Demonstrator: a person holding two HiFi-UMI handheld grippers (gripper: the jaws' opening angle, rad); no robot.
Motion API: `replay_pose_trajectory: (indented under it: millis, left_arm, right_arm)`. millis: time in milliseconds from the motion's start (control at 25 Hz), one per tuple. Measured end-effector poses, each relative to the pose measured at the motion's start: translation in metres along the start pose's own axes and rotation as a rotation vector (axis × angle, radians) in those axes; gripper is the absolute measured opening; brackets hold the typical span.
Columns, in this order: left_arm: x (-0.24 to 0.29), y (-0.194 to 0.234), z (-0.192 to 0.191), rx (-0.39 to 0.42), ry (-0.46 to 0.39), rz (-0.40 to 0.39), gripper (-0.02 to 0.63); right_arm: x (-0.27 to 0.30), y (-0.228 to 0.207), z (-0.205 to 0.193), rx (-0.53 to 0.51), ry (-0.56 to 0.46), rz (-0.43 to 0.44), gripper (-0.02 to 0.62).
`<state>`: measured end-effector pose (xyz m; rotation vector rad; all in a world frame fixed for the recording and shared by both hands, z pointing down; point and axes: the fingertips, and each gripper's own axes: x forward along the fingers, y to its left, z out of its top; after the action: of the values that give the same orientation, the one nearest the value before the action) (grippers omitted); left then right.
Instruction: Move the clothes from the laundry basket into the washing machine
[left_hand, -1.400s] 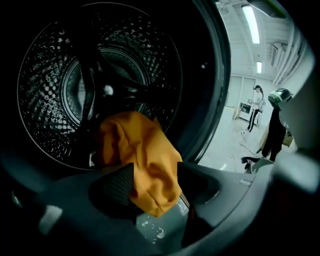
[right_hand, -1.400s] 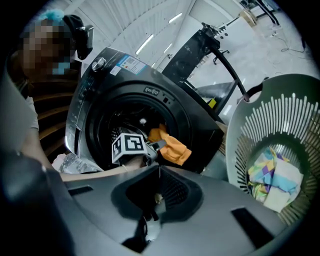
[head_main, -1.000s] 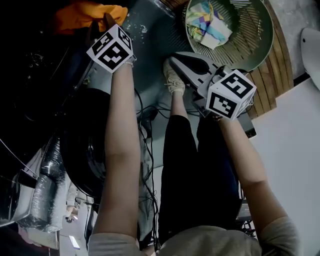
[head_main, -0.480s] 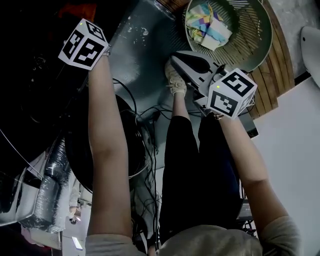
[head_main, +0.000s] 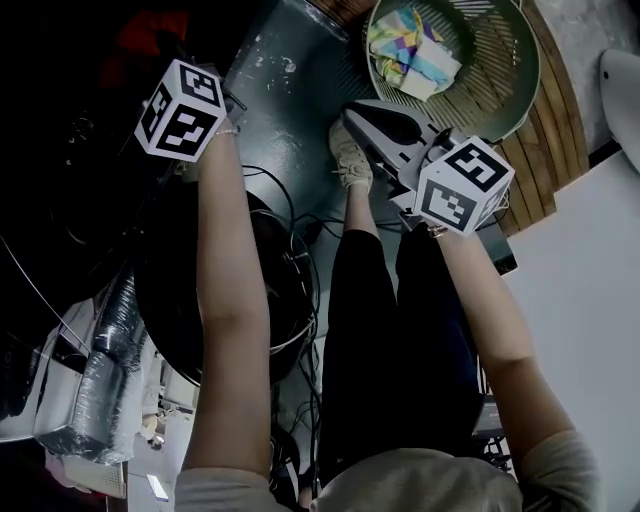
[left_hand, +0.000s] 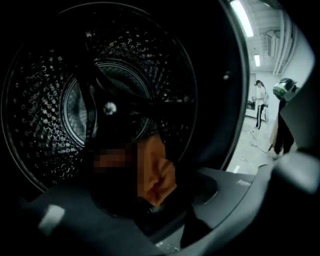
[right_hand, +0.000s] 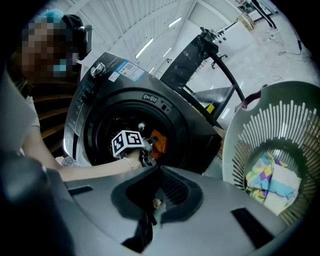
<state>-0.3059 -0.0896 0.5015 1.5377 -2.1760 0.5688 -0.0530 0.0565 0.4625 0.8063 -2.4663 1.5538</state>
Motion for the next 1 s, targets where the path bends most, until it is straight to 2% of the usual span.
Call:
replay_pose_trajectory:
  millis: [160,280,360,520,680,800,840,880,920,1000]
  left_arm:
    - [-0.038,-0.049,-0.005,0.007,-0.010,-0.135,0.229]
    - [-0.067,-0.088,-0.012,-0.031,0.002,-0.246,0.229]
    - [-0.084,-0.117,-0.021,-0.049,0.028,-0.324,0.227]
    - [-0.113,-0.170,-0.050,-0.046,0.108,-0.480,0.221]
    - [-0.130,-0.198,-0.084,-0.020,0.179,-0.550,0.115]
    - [-0.134,-0.212,-0.099,-0.040,0.206,-0.601,0.058]
    - [-0.135,-0.215,-0.103,-0.044,0.213,-0.615,0.037]
    - [-0.135,-0.217,-0.107,-0.043,0.221,-0.626,0.025]
    - [-0.136,-0.218,-0.111,-0.038,0.230,-0.637,0.018]
    - [-0.136,-0.219,-0.119,-0.031,0.252,-0.651,0.014]
  right_arm:
    - [-0.010,-0.010,0.006,-0.031,0.003,-0.028,0.014]
    - [-0.018,-0.025,0.005,-0.055,0.021,-0.060,0.014]
    - [-0.025,-0.043,0.001,-0.057,0.033,-0.106,0.014]
    - [-0.037,-0.101,-0.005,-0.071,0.076,-0.255,0.015]
    - [-0.039,-0.166,-0.016,-0.068,0.145,-0.377,0.015]
    - [-0.034,-0.207,-0.031,-0.111,0.247,-0.441,0.015]
    - [-0.032,-0.219,-0.037,-0.134,0.289,-0.457,0.023]
    - [-0.031,-0.232,-0.043,-0.153,0.326,-0.477,0.063]
    - [-0.031,-0.245,-0.049,-0.164,0.356,-0.502,0.130]
    - [-0.032,-0.275,-0.062,-0.169,0.402,-0.567,0.180]
